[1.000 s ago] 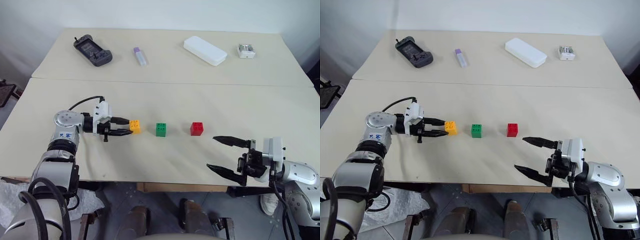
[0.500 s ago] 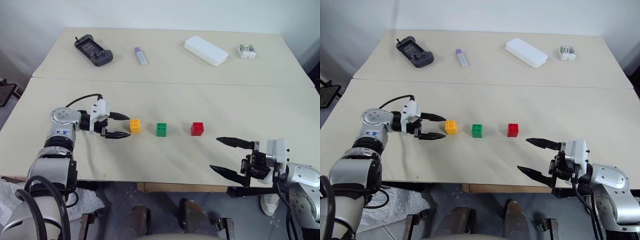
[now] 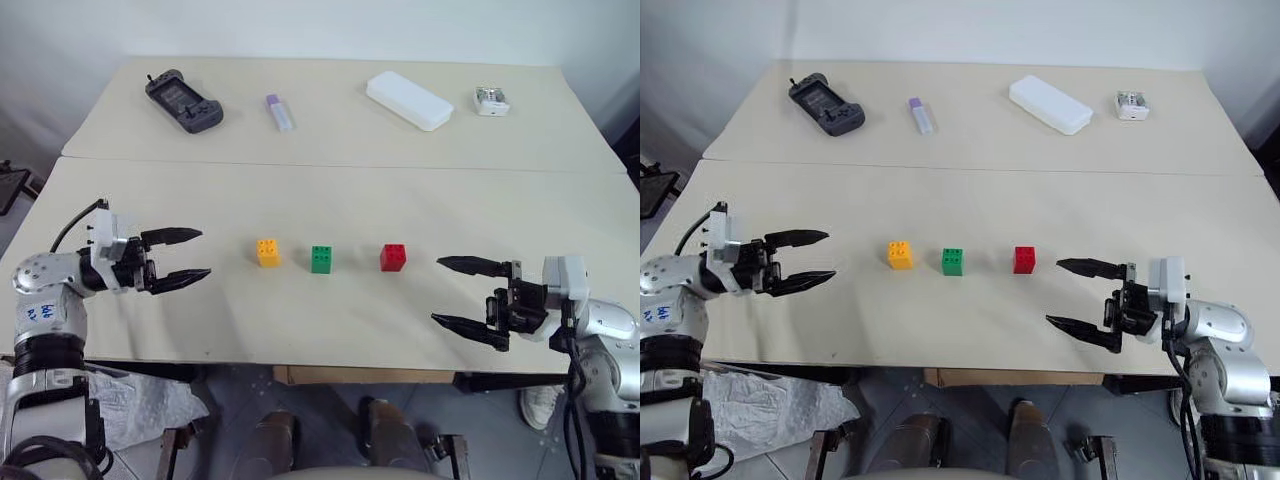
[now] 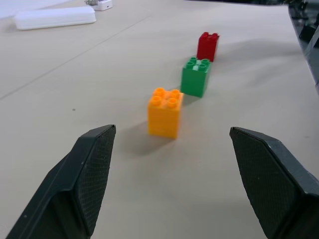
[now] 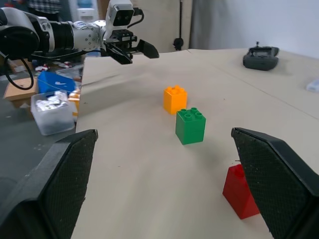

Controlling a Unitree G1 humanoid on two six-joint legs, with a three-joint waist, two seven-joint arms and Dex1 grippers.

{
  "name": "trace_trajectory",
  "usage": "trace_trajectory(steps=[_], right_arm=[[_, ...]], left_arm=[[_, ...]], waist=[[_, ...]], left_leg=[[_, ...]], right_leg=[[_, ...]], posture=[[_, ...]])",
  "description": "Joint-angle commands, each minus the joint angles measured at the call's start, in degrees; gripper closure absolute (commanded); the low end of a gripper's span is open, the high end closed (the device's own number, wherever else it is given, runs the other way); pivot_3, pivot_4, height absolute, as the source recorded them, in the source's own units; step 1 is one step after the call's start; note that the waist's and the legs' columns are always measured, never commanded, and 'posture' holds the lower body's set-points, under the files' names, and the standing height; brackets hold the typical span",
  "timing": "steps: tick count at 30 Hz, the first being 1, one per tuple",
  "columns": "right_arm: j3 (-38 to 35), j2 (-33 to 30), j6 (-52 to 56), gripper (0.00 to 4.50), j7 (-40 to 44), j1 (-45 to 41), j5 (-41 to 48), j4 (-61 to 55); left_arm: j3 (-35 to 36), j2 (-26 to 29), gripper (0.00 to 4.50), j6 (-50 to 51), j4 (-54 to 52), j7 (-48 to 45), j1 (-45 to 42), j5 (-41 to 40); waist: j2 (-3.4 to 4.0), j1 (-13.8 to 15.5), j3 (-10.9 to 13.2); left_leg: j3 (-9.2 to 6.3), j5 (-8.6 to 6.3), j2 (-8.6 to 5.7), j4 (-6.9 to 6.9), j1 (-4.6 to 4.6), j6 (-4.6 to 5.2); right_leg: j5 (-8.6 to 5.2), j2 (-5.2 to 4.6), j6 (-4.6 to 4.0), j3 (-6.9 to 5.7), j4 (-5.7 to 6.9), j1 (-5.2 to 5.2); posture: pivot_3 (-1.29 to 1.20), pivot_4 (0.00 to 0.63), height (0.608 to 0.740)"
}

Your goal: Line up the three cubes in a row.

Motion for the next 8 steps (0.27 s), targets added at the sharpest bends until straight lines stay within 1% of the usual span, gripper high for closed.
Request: trace_trajectory(steps=[1, 5, 8], right_arm=[[0.2, -0.9, -0.7, 0.0, 3.1, -4.3, -0.4, 3.9], [0.7, -1.7, -1.0, 0.0, 5.8, -7.3, -1.5, 7.6], [0.8, -2.0, -0.5, 0.0, 6.5, -7.8, -1.7, 8.5]], left_arm=[[0.7, 0.4, 0.6, 2.6, -6.9, 2.1, 1.6, -1.8], [0.8, 0.3, 0.6, 2.6, -8.6, 3.9, 3.5, -1.0], [1.1, 0.5, 0.6, 1.9, -9.1, 3.4, 5.3, -1.3]], waist=[[0.01, 0.0, 0.0], [0.03, -0.1, 0.0], [0.04, -0.1, 0.0]], left_leg=[[0.0, 0.0, -0.02, 0.0, -0.01, 0.0], [-0.02, 0.0, 0.0, -0.02, -0.01, -0.02], [-0.01, -0.01, -0.01, -0.03, -0.02, -0.02]], right_leg=[[0.0, -0.02, 0.0, 0.01, 0.0, -0.01], [-0.01, 0.0, -0.01, -0.02, -0.01, -0.03], [-0.01, -0.01, -0.01, -0.02, -0.04, -0.04]], posture=[[0.0, 0.15, 0.74], [0.0, 0.15, 0.74], [0.0, 0.15, 0.74]])
